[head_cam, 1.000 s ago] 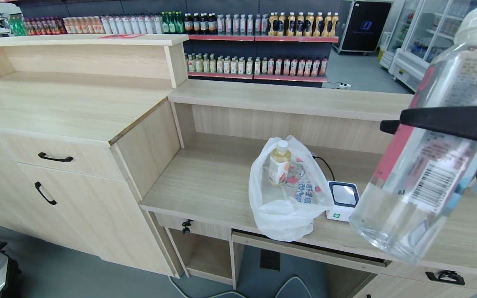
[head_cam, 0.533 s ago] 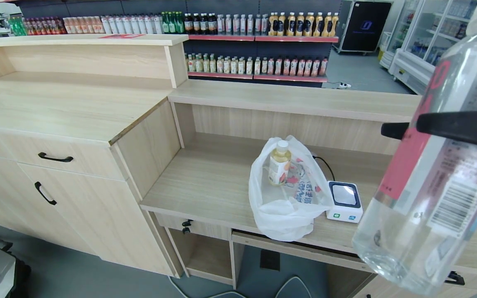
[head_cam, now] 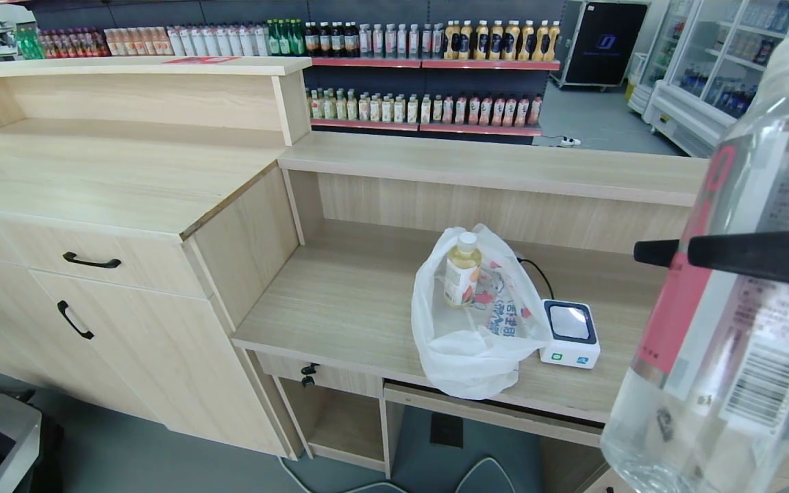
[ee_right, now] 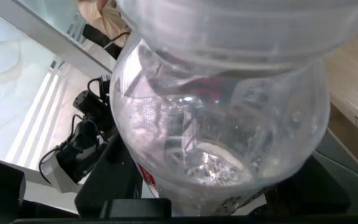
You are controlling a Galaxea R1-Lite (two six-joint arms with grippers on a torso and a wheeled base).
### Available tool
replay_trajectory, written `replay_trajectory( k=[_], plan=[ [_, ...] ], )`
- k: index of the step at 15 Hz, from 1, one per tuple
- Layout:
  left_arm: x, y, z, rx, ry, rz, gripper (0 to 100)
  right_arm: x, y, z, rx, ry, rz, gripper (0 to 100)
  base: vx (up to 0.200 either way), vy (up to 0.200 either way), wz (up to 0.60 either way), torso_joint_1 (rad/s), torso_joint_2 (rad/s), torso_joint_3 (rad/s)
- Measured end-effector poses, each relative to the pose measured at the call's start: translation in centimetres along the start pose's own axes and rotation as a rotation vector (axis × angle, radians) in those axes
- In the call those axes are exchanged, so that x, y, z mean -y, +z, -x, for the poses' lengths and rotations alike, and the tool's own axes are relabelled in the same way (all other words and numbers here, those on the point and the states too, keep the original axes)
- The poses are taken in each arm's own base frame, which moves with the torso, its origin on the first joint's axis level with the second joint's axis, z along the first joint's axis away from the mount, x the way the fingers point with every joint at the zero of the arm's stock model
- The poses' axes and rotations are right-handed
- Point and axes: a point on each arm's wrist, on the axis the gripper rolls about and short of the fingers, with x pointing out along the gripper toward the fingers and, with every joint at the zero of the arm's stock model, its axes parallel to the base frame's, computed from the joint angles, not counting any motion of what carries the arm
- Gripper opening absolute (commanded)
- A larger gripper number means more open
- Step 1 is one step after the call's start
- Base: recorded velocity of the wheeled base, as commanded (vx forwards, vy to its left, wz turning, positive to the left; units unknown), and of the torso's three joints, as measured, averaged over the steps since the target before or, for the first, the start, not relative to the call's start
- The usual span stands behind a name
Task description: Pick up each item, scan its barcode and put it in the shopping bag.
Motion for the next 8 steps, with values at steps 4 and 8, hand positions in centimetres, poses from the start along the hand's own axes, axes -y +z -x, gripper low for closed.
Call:
replay_trajectory(
  k=[4,8],
  plan=[
    [0.0,0.0,0.0,0.0,0.0,0.0,0,0.22,-0.24,-0.07,-0.009,-0.009,-0.007,0,0.0,0.0,0.0,0.0,0.0,0.0],
    [0.0,0.0,0.0,0.0,0.0,0.0,0,0.17,-0.39,0.07,-0.011,-0.009,-0.006,0,0.0,0.0,0.0,0.0,0.0,0.0]
  ],
)
